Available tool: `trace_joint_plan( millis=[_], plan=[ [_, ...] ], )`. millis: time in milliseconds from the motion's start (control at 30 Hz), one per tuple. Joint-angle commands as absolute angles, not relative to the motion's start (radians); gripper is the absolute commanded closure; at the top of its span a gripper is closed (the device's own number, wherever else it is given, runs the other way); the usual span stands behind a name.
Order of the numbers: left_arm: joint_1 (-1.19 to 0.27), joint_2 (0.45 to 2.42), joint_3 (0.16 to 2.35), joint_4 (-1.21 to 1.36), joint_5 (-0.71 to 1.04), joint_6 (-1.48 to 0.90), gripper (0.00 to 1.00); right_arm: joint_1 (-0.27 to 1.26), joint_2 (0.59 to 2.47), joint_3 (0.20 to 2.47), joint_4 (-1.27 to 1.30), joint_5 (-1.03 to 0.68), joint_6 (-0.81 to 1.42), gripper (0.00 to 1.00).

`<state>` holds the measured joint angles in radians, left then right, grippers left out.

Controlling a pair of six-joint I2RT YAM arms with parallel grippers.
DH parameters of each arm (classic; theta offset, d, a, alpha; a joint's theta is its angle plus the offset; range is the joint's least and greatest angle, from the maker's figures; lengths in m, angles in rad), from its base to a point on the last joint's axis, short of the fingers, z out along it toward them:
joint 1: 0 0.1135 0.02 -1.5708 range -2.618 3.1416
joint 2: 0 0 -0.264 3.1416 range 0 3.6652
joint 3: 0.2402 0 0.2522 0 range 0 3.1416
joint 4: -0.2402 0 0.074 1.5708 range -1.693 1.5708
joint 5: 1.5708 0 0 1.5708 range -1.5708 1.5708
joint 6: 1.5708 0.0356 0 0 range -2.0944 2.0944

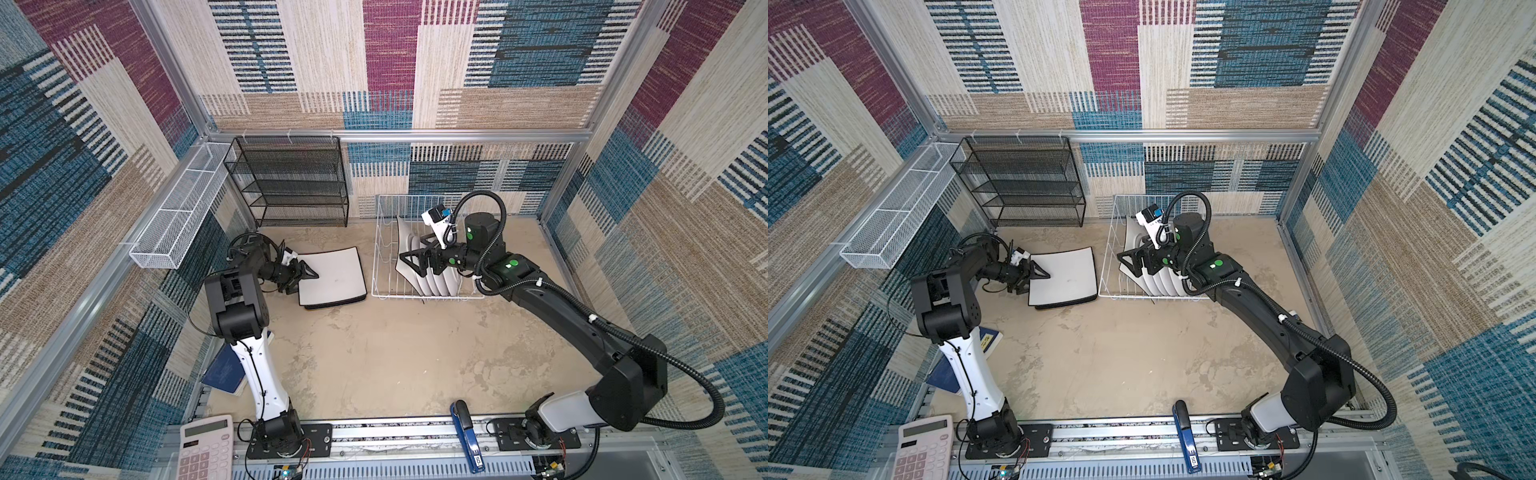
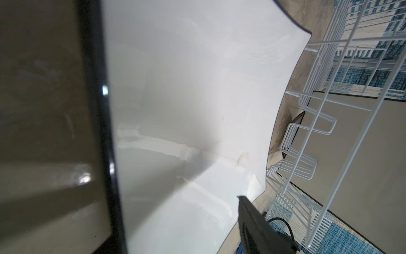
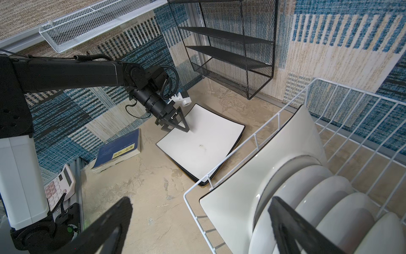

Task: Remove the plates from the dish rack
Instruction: 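Open the left gripper and draw it back from the stacked plates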

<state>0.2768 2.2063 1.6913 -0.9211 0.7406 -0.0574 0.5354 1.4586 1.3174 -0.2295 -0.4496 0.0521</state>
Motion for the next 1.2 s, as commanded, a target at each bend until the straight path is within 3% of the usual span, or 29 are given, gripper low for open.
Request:
trace_joint_plan(
  millis=[0,133,233,767,1167],
  plan=[
    [0.279,2.202,1.704,-0.959,0.657,-0.052,0.35,0.535,1.454,1.318,-0.207,-0.447,0.06,0.01],
    [0.278,2.191,1.706,-0.972,0.622,-0.047,0.35,0.535,1.455,1.316,-0.207,-0.449,0.061,0.01],
    [0.279,2.19,1.707,-0.973,0.607,-0.052,0.26,0.535,1.453,1.316,-0.206,-0.448,0.061,0.01],
    [0.28,2.137,1.706,-0.97,0.541,-0.071,0.26,0.535,1.44,1.312,-0.202,-0.423,0.064,0.01],
    [0.251,1.907,1.709,-0.942,0.686,-0.06,0.25,0.535,1.405,1.3,-0.216,-0.35,0.08,0.01]
  ],
)
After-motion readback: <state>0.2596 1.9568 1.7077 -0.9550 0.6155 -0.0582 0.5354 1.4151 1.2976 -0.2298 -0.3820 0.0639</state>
